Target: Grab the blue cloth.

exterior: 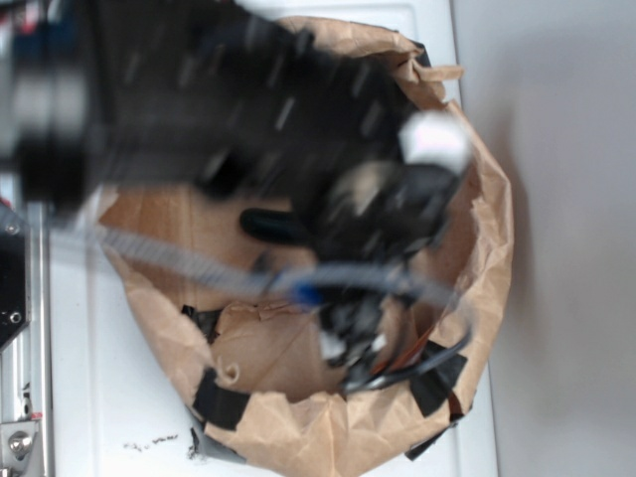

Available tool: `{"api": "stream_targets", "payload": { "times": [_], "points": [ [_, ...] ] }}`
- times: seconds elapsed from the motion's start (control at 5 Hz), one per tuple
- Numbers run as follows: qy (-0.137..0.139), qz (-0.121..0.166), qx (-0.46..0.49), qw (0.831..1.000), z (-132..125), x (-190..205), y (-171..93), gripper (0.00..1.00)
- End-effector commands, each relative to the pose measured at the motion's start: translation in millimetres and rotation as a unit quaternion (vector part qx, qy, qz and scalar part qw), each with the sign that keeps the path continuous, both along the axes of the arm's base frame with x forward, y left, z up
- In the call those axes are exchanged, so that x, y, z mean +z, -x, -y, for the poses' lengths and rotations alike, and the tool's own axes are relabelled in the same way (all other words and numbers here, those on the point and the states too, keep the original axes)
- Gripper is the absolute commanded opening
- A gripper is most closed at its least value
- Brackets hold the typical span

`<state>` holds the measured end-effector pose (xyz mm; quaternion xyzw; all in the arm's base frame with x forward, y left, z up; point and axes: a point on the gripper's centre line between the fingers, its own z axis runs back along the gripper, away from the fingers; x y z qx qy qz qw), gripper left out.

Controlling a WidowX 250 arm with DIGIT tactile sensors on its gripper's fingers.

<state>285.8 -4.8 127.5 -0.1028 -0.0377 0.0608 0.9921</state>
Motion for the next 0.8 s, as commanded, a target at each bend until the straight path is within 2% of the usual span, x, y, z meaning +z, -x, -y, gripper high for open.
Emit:
{"api": "stream_targets", "payload": {
  "times": [0.0, 0.2, 0.4, 0.6],
  "points": [
    [-0.016, 0.037, 0.006, 0.999, -7.4, 0.3, -10.2, 1.00],
    [-0.052, 0.066, 0.006, 0.996, -7.4, -26.1, -5.9, 1.00],
    [-0.064, 0.080, 0.028, 0.994, -21.6, -33.2, -20.9, 1.00],
    [-0.060, 0.069, 0.055, 0.994, -31.4, -28.0, -39.2, 1.00]
  ]
}}
